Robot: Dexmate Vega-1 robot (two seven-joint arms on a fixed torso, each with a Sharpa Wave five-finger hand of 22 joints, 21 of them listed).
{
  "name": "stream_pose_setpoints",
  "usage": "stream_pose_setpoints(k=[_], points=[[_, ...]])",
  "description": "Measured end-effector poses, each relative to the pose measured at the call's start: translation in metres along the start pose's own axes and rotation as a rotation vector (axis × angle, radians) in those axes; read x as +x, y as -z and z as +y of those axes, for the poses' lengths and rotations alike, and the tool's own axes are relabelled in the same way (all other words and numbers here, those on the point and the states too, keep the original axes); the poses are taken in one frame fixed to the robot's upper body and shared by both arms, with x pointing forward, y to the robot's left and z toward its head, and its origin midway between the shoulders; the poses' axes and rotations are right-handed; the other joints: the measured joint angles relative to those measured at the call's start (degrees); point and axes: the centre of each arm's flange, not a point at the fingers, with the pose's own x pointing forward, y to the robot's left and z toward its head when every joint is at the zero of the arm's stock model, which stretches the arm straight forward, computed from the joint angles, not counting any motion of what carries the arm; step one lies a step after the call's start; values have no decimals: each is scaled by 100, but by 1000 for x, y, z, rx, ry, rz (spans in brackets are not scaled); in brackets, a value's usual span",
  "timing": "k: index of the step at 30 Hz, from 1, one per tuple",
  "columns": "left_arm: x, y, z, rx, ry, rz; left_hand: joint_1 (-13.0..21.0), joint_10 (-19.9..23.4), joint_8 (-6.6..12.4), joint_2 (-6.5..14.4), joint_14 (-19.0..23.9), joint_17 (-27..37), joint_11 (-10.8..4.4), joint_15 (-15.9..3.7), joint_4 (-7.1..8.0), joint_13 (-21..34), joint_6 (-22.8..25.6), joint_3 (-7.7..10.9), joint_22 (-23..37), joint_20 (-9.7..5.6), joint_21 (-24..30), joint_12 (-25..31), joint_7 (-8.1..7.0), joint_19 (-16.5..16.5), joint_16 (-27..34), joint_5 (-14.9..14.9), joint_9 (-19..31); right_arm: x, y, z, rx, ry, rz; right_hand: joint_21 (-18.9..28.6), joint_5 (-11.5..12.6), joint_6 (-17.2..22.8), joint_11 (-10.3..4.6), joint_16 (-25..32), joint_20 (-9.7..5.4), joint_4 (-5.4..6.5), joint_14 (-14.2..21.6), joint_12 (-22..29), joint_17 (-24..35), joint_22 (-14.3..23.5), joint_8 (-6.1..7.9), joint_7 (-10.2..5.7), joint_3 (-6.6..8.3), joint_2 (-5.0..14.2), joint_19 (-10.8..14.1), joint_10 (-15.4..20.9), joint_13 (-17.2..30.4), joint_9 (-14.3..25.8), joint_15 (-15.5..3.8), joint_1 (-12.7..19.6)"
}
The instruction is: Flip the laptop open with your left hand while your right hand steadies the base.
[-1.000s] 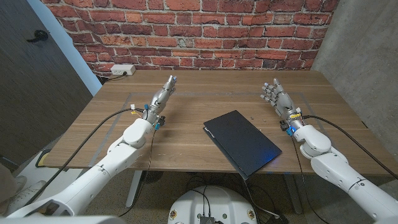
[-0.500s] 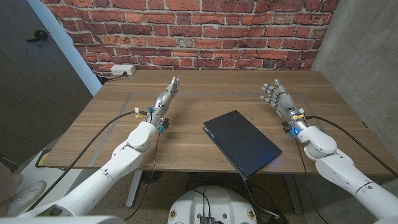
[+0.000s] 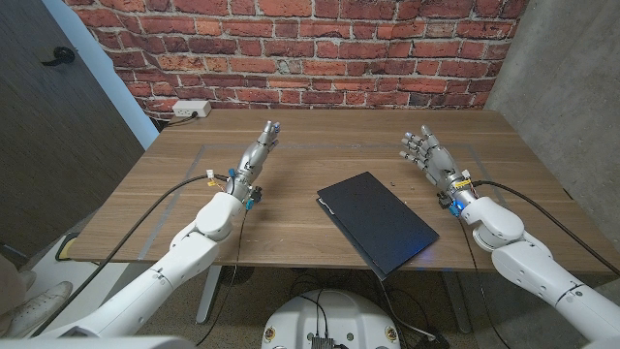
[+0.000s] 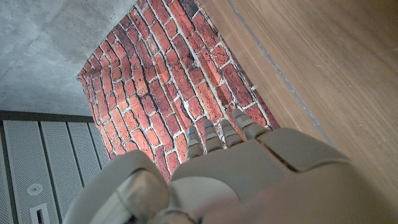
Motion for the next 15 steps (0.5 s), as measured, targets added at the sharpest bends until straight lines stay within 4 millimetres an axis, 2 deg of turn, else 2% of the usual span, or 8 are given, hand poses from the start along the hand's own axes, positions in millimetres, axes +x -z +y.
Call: stream_pose_setpoints(k=[3, 6, 7, 8, 10, 12, 14, 15], points=[[0, -1, 0, 11, 15, 1, 1, 0, -23, 1, 40, 0, 0, -4, 0, 0, 24, 0, 0, 0, 0, 0, -38, 61, 0, 0, 0, 0, -1, 2, -9, -11, 0, -27, 0, -47, -32, 0, 0, -16, -23, 0, 0, 0, 0, -12, 16, 0, 0, -33, 25, 0, -20, 0], [0, -3, -2, 23, 26, -2, 15, 0, -24, 13, 48, 0, 0, -12, 0, 0, 32, 0, 0, 22, 0, 0, -75, 83, 0, 0, 0, 0, -3, 3, -16, -18, -1, -28, 0, -88, -199, 0, 0, -49, -53, 51, 0, 0, 0, -123, 16, 23, 0, 116, 30, 0, -156, 69], [0, -3, -3, 28, 29, -6, 83, 0, -23, 82, 51, 0, 0, -9, -25, 0, 52, 25, 0, 32, 0, 0, -95, 91, 0, 9, 0, -1, -3, 3, -19, -21, -1, -33, 0, -87, -268, 0, 0, -56, -66, 79, 0, 0, 0, -167, 23, 30, 0, 184, 30, 0, -191, 76], [0, -4, -4, 33, 31, -12, 192, 0, -23, 173, 71, 0, 0, 11, -60, 0, 74, 148, -1, 34, 0, 0, -116, 89, 0, 36, 0, -1, -3, 4, -22, -22, 0, -61, 0, -86, -334, 0, 0, -70, -79, 89, 0, 0, 0, -215, 8, 30, 0, 208, 30, 0, -204, 76], [-1, -6, -5, 43, 33, -27, 658, 22, -24, 269, 78, -2, 21, 19, -129, 0, 105, 638, -1, 75, 0, 0, -145, 48, 0, 104, 15, -1, -3, 4, -25, -22, 2, -63, 0, -88, -392, 0, -21, -70, -79, 89, -10, 0, 0, -220, 8, 32, 11, 248, 30, 0, -204, 77], [-2, -6, -7, 57, 36, -34, 968, 61, -23, 403, 75, 3, 0, 17, -166, 0, 145, 1051, -1, 84, -30, 0, -145, 38, -36, 115, 30, -3, -3, 5, -29, -23, 7, -86, 0, -106, -398, 0, -62, -70, -79, 89, -6, 0, 0, -238, 8, 30, -22, 254, 30, -1, -204, 121], [-3, -6, -8, 72, 38, -43, 1115, 109, -23, 462, -18, 2, -48, 7, -172, 0, 176, 1317, -1, 80, -30, 0, -176, -6, -54, 115, 29, -4, -4, 5, -34, -24, 9, -88, 0, -159, -324, 0, -82, -79, -93, 89, 3, 0, 0, -243, 17, 30, -42, 226, 30, 0, -190, 121], [-3, -7, -9, 81, 38, -48, 1188, 133, -23, 422, -38, 2, -71, 7, -176, 0, 206, 1396, -1, 48, -30, 0, -206, -37, -54, 115, 30, -5, -4, 5, -37, -25, 10, -88, 0, -181, -291, 0, -82, -88, -113, 89, 2, 0, 0, -224, 25, 30, -42, 218, 30, 0, -170, 121]])
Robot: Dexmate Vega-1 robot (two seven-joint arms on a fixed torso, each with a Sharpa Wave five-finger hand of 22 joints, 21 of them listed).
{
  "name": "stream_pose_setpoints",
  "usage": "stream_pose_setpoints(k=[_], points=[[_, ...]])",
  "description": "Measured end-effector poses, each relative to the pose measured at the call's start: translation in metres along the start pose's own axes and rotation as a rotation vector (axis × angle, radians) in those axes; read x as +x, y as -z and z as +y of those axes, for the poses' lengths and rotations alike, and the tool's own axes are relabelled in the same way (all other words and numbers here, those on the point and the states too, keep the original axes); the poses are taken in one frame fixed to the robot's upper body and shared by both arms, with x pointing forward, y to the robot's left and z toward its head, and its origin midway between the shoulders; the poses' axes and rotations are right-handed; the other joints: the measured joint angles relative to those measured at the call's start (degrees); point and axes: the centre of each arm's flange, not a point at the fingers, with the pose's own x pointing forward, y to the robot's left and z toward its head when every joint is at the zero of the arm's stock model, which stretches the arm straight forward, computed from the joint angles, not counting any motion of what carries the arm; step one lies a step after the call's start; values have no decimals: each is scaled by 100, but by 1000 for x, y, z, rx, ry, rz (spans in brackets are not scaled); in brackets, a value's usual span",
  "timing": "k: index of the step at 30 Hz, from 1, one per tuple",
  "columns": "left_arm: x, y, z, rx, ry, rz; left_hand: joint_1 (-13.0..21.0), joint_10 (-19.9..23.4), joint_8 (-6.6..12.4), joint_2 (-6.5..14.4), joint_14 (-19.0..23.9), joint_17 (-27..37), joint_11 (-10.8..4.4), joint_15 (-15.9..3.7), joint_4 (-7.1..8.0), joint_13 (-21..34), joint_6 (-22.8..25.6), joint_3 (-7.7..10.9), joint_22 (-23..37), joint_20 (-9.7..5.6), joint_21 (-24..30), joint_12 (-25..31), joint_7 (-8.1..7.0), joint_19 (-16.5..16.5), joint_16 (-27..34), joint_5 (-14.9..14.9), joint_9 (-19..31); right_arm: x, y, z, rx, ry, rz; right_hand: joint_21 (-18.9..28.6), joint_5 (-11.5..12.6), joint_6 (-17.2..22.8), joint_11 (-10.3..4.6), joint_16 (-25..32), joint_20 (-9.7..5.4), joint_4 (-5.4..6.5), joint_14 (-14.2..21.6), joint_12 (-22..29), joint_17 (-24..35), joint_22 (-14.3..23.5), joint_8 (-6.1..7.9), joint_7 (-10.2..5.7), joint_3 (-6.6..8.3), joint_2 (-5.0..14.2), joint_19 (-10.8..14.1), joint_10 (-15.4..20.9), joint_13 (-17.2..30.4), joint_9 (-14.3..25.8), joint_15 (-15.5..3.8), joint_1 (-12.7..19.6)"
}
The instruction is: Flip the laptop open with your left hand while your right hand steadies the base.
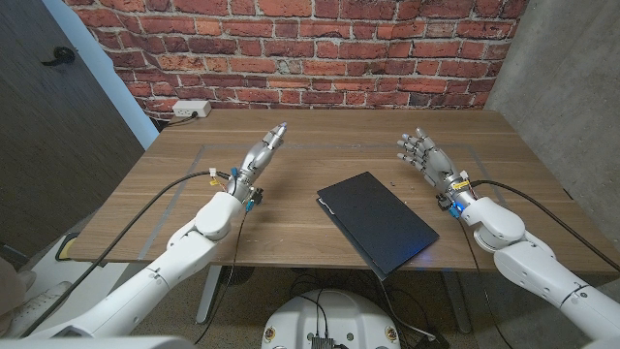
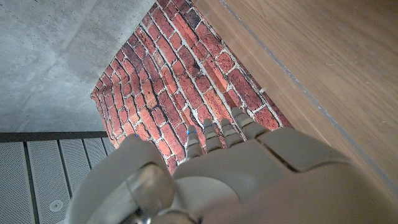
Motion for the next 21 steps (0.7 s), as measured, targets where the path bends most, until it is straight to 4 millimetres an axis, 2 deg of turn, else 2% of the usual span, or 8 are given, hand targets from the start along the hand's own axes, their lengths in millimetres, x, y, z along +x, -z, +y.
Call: stream_pose_setpoints(k=[3, 5, 8, 13, 16, 19, 20, 21], points=[[0, -1, -2, 27, -2, -11, 89, 28, 40, -85, 0, 0, -28, 0, -6, 0, 136, 69, 0, -18, 0, 0, 2, -18, 0, -19, 0, -2, -1, 1, -6, -4, 3, -22, 0, -31, 42, 0, -2, -7, -27, 0, 0, 0, 0, 31, 7, 0, -2, 0, 0, 0, 27, 0], [-1, -1, -5, 40, -2, -16, 44, 57, 69, -189, 0, 0, -57, 0, -6, 0, 247, 66, 0, -33, 0, 0, 44, -3, 0, -74, 0, -3, -1, 2, -10, -7, 4, -39, 0, -38, 97, 0, -41, -7, -27, 0, 0, 0, 0, 38, 7, 0, -41, -5, 0, 0, 27, 0], [-2, -1, -8, 56, -4, -24, 19, 73, 91, -317, 1, 0, -73, 1, 9, 0, 347, 1, 0, -50, 0, 0, 63, 15, 0, -116, 0, -5, -1, 3, -16, -8, 6, -39, 0, -58, 98, 0, -72, -26, -27, 0, 0, 0, 0, 58, -13, 0, -72, -5, 0, 0, 27, 0], [-2, 0, -12, 75, -2, -40, 20, 211, 116, -313, 15, 0, -68, -13, 23, 26, 480, 54, 0, -60, 1, 0, 12, 28, 0, -116, -1, -8, -2, 5, -23, -8, 5, -39, 0, -69, 128, 0, -72, -38, -27, 0, -1, 0, 0, 69, -25, 31, -72, -35, 0, 0, 27, 31], [-3, 0, -13, 84, 1, -49, 61, 232, 116, -182, 56, 0, -88, 12, 10, 13, 532, 116, 0, -60, 1, 0, 0, 68, 0, -116, -1, -9, -2, 6, -26, -6, 4, -38, 0, -68, 128, 0, -72, -38, -59, 0, -1, 0, 0, 69, -25, 30, -72, -36, 0, 0, 59, 30], [-3, 1, -14, 92, 3, -56, 179, 388, 192, -128, 157, -9, -118, 0, -92, 13, 733, 217, -7, -49, 1, 40, 13, 106, 0, -116, -1, -11, -3, 8, -30, -4, 1, -39, 0, -68, 160, 0, -72, -47, -59, 0, -1, 0, 0, 69, -16, 30, -72, -67, 0, 0, 59, 30], [-3, 1, -14, 93, 2, -60, 313, 462, 217, -145, 218, -13, -129, 0, -158, 13, 831, 283, -12, -61, 1, 57, 15, 130, 13, -116, -1, -11, -3, 8, -32, -3, 0, -38, 0, -88, 130, 0, -72, -55, -59, 0, -1, 0, 0, 50, -8, 30, -72, -84, 0, 0, 58, 30], [-4, 2, -13, 96, 0, -62, 442, 535, 238, -154, 283, -17, -139, -12, -232, 13, 929, 357, -14, -53, 1, 73, 15, 167, 31, -116, -6, -12, -3, 9, -34, -1, -1, -53, 0, -132, 37, 0, -72, -55, -72, 0, -1, 0, 0, 2, -8, 18, -72, -77, 0, 0, 45, 43]])
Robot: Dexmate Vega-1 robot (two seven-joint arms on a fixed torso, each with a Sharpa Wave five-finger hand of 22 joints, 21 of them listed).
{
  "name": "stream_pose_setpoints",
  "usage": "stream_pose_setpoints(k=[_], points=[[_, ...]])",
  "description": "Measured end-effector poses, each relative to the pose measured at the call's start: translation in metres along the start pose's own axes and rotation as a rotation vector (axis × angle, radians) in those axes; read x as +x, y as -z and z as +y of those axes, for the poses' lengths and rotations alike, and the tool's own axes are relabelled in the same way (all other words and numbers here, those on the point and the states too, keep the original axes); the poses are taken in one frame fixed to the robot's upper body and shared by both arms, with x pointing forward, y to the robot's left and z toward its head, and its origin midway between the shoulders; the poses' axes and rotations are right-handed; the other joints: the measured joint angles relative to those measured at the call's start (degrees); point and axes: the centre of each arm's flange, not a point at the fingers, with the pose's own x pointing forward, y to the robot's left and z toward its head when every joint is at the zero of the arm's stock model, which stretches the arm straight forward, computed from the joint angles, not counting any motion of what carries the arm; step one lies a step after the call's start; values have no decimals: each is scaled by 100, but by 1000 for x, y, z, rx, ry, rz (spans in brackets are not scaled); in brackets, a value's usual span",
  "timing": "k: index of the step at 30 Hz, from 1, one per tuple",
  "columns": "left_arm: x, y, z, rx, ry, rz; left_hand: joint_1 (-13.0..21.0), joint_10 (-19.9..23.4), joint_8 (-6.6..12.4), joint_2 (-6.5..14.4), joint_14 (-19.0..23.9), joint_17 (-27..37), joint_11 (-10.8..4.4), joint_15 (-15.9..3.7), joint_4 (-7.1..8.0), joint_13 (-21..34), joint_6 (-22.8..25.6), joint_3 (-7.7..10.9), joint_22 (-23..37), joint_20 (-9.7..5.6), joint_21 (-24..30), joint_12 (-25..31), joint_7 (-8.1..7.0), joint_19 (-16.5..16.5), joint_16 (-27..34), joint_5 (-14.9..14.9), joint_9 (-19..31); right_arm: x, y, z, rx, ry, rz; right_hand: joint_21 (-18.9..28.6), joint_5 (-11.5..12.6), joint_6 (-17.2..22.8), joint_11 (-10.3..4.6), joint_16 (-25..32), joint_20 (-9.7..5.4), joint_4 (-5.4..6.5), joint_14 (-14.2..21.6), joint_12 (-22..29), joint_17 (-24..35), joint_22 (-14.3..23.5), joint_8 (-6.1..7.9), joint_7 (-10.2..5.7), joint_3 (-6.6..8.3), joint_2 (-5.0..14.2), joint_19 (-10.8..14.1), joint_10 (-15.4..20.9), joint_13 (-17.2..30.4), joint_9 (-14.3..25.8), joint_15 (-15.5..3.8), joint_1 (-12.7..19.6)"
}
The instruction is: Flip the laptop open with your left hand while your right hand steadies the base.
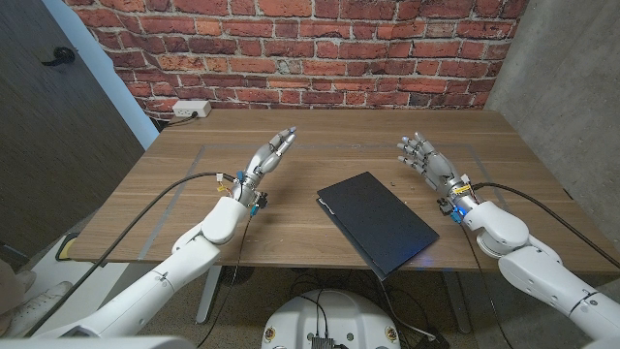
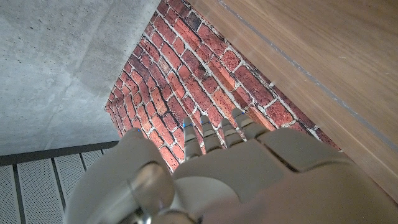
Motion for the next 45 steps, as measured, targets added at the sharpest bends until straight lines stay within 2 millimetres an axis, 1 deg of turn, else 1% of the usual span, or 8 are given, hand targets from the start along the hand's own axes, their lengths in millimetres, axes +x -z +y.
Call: stream_pose_setpoints(k=[4, 7, 12, 17, 20, 26, 31, 45], points=[[-1, 1, 1, 4, -2, -11, 262, 126, 22, 3, 80, 0, -51, -18, -146, 0, 197, 146, 0, 4, 0, 4, 7, 74, 2, 0, -11, -1, 0, 2, -3, 5, -1, -7, 0, -16, -290, 0, 0, -31, -5, 0, 0, 0, 0, -164, -32, 5, 0, 12, 0, 0, -50, 40], [-2, 2, 1, 12, -2, -19, 360, 168, 22, -34, 80, 0, -32, -18, -187, 0, 237, 187, 0, 4, 0, 4, 47, 74, 2, 0, -11, -3, -1, 4, -6, 10, -3, -7, 0, -29, -302, 0, 0, -54, -5, 0, 0, 0, 0, -193, -9, 5, 0, 5, 0, 0, -50, 40], [-3, 2, 2, 23, 0, -28, 464, 144, 22, -66, 80, 0, -8, -18, -264, 1, 237, 263, 0, 4, 0, 4, 48, 74, 2, 4, -11, -5, -2, 6, -15, 18, -5, -7, 0, -62, -214, 0, 0, -70, -28, -29, 0, 0, 0, -219, -25, 5, 0, -85, 0, 0, -73, 86], [-2, 1, 6, 38, 14, -40, 1119, 219, 22, 172, 57, 15, -88, 4, -543, 1, 519, 920, 13, 5, 0, -47, -233, 73, -31, 26, -10, -7, -3, 7, -21, 20, -3, -7, 0, -128, -29, 0, 0, -94, -36, -50, -15, 0, 0, -155, -1, -17, 0, -206, -1, 0, -81, 108], [-1, 0, 7, 49, 27, -49, 1206, 249, 44, 132, 57, 17, -158, 4, -560, 13, 628, 1048, 16, 5, 0, -47, -312, 73, -31, 26, -10, -8, -4, 8, -24, 21, 0, -7, 0, -172, 21, 0, 0, -111, -36, -72, 1, 0, 0, -168, -19, -17, 0, -216, -1, 0, -81, 108], [0, -2, 9, 76, 64, -66, 1098, 298, 44, -91, 57, 29, -207, 4, -513, 16, 698, 1002, 16, 5, 0, -47, -351, 73, -31, -92, -10, -9, -5, 10, -26, 24, 2, -7, 0, -200, 61, 0, 1, -125, -36, -71, 1, 0, 0, -140, -33, -18, 0, -256, -1, 0, -81, 108], [0, -2, 8, 102, 89, -77, 753, 374, -45, -416, 57, 44, -152, 4, -332, 16, 696, 770, 16, 5, 0, -47, -184, 73, -31, -195, -10, -10, -5, 11, -27, 29, 6, -7, 0, -224, 61, 0, 1, -125, -36, -71, 0, 0, 0, -159, -33, -17, 0, -256, -1, 0, -81, 108], [-6, -1, 7, 191, 118, -119, 163, 318, -251, -506, -170, 68, -83, 3, -67, 16, 282, 506, 15, 6, -22, -90, -109, -55, -66, -235, 6, -14, -5, 12, -24, 49, 9, -7, 0, -264, 71, 0, 1, -124, -58, -94, 0, 0, 0, -117, -33, -17, 0, -308, -1, 0, -58, 108]])
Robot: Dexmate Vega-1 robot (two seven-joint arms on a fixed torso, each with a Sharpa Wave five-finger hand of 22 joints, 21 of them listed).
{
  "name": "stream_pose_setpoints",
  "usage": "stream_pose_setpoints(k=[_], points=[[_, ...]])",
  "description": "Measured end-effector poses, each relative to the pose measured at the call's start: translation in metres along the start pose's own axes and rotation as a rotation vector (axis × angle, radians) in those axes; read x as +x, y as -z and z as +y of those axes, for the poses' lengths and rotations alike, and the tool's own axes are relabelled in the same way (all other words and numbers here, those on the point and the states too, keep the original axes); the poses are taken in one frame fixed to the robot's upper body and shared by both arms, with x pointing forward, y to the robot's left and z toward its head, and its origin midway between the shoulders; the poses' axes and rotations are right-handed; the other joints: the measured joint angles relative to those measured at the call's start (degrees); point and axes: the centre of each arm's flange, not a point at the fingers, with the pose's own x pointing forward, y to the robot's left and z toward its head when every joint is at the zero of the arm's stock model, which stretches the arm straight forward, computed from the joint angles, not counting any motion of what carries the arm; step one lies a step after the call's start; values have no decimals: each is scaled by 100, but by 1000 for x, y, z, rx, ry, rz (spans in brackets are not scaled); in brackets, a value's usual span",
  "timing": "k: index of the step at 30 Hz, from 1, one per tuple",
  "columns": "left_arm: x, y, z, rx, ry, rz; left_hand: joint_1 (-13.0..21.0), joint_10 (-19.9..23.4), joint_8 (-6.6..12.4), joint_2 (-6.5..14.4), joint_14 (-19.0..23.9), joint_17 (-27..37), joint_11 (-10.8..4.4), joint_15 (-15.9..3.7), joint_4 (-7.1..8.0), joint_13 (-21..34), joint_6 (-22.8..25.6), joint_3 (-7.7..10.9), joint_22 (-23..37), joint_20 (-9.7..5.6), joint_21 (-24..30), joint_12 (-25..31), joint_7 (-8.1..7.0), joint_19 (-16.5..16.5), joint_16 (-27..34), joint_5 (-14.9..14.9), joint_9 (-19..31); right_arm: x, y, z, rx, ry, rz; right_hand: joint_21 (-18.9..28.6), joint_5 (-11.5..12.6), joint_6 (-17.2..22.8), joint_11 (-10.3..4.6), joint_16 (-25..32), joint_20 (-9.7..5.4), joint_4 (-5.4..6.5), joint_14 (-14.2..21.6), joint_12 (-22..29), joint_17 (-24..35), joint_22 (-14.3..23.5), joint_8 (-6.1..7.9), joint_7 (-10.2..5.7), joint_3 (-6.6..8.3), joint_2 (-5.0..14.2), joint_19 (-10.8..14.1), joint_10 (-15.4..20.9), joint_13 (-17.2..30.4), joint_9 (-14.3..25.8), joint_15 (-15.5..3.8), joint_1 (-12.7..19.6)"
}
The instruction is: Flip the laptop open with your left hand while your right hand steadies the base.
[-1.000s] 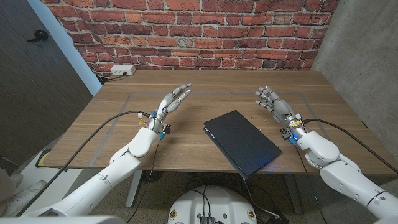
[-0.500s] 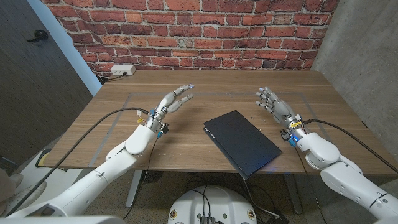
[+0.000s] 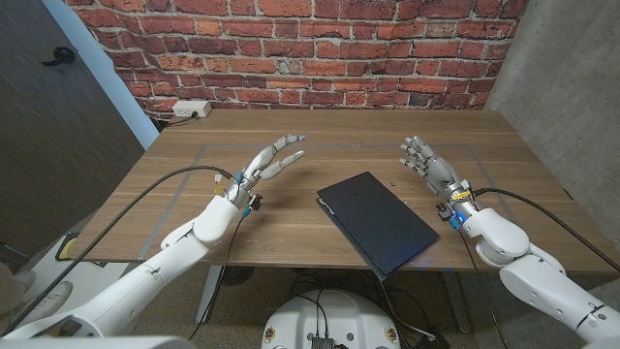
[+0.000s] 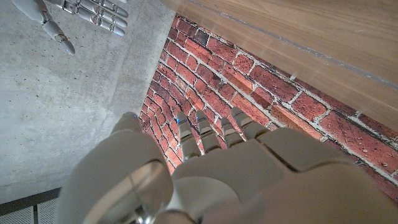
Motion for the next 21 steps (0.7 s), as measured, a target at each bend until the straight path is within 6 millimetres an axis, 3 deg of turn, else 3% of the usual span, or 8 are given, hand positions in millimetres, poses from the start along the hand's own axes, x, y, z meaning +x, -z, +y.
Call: stream_pose_setpoints(k=[7, 15, 21], points=[[-3, -4, 0, 65, 0, -39, 53, -436, -153, 34, -142, -14, -40, 0, -73, 27, -920, 39, 0, -1, 0, -141, -122, -80, 0, 0, 52, -2, 0, 0, 0, 7, 2, 0, 0, 0, 0, 0, 0, 0, 0, 0, 0, 0, 0, 0, 0, 0, 0, 0, 0, 0, 0, 0], [-7, -8, 3, 138, 12, -77, 111, -684, -152, -17, -205, -14, -23, 0, -136, 27, -1132, 55, -1, 9, -22, -184, -171, -131, 0, 0, 71, -2, 0, 0, 7, 12, 4, 0, 0, 0, 0, 0, 0, 0, 0, 0, -1, 0, 0, 0, 0, 0, 0, 0, 0, 0, 0, 0], [-7, -13, 4, 176, 37, -102, 295, -1627, -89, -47, -597, 2, 47, -4, -325, 54, -1586, 110, -1, 10, -43, -247, -169, -425, -2, 0, 133, -3, 0, 0, 11, 15, 4, 0, 0, 0, -1, 0, 0, 0, 0, 1, -1, 0, 0, 0, 0, 0, 0, 1, -1, 0, 0, 0]])
